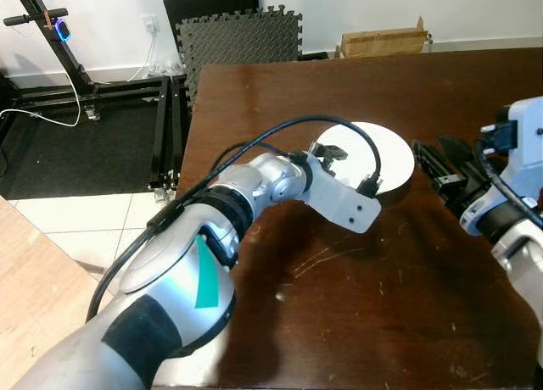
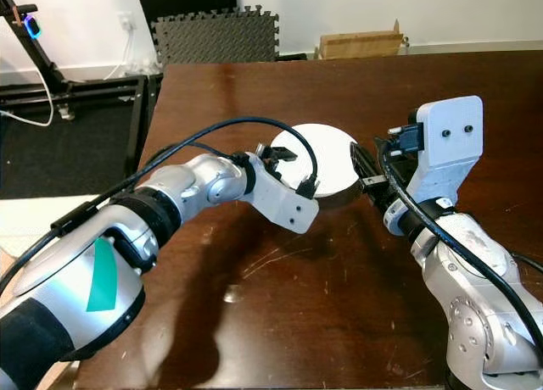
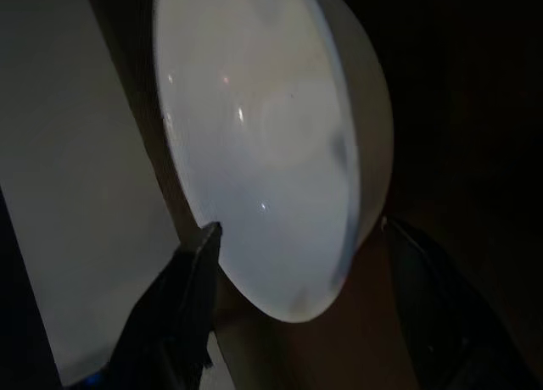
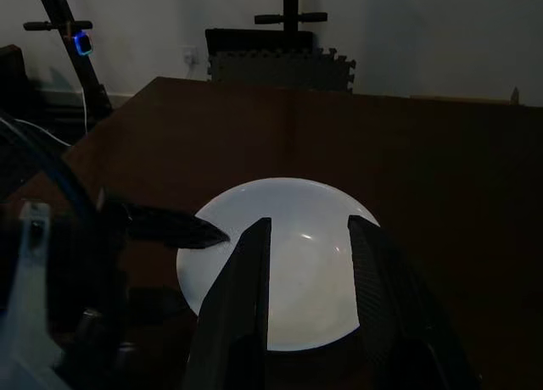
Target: Setting the table
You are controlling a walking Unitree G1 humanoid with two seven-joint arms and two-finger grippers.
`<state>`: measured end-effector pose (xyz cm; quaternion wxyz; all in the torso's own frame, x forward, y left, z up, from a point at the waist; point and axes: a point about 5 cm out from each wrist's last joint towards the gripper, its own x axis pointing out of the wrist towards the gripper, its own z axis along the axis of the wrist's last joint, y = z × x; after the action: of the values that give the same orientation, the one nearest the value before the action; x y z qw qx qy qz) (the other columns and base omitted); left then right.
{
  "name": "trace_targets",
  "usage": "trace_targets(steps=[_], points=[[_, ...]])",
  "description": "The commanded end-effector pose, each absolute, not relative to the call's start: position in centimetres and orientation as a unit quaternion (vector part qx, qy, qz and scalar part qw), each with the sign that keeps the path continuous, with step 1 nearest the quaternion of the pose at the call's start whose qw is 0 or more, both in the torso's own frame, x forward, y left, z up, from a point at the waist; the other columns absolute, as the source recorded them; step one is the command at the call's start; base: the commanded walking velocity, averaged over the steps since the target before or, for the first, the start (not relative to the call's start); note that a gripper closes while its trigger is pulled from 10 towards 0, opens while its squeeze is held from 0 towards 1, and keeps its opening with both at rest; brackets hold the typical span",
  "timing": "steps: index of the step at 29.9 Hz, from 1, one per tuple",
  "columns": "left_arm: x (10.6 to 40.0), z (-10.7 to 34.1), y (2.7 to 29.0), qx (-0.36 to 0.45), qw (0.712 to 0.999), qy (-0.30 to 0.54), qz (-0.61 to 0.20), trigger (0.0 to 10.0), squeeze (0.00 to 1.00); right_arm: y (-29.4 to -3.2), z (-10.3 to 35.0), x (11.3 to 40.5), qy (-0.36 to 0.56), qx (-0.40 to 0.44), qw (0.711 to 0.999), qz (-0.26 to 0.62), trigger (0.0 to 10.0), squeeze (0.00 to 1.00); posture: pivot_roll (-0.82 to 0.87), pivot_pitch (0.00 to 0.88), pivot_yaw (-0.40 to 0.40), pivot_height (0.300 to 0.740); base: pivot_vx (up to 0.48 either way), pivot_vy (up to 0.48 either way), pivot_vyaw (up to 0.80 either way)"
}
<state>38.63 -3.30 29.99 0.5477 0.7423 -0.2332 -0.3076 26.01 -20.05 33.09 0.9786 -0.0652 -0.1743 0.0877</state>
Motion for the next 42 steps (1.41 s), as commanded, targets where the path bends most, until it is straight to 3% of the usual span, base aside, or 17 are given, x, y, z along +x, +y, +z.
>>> trace_targets(steps=[1,22,28,29,33,38,42], points=[[38.7,28.6,-3.2,0.745,0.545,-0.212,-0.322,0.0,0.00,-20.0,32.9,25.5,-0.176,-0.063,0.978,0.089,10.0,0.00,-0.24,0.291,0.198,0.740,0.000,0.000,0.00],[39.3,28.2,-1.5,0.746,0.552,-0.207,-0.311,0.0,0.00,-19.9,33.1,25.8,-0.181,-0.059,0.977,0.092,10.0,0.00,-0.23,0.277,0.169,0.740,0.000,0.000,0.00],[39.9,28.6,0.6,0.754,0.545,-0.213,-0.300,0.0,0.00,-19.8,33.5,26.2,-0.188,-0.053,0.976,0.098,10.0,0.00,-0.21,0.261,0.142,0.740,0.000,0.000,0.00],[40.1,29.3,1.6,0.748,0.554,-0.220,-0.293,10.0,0.00,-19.6,33.6,26.3,-0.194,-0.048,0.975,0.099,10.0,0.00,-0.20,0.244,0.144,0.740,0.000,0.000,0.00],[40.2,29.8,2.1,0.743,0.559,-0.226,-0.292,10.0,0.00,-19.5,33.8,26.3,-0.200,-0.043,0.974,0.098,10.0,0.00,-0.20,0.244,0.144,0.740,0.000,0.000,0.00],[40.5,33.4,6.7,0.692,0.622,-0.269,-0.248,10.0,0.00,-18.5,34.6,26.5,-0.253,0.035,0.962,0.093,10.0,0.00,-0.15,0.196,0.142,0.740,0.000,0.000,0.00],[40.3,34.5,8.7,0.670,0.645,-0.305,-0.208,10.0,0.00,-16.6,35.0,27.9,-0.263,0.086,0.952,0.133,10.0,0.00,-0.10,0.150,0.118,0.740,0.000,0.000,0.00]])
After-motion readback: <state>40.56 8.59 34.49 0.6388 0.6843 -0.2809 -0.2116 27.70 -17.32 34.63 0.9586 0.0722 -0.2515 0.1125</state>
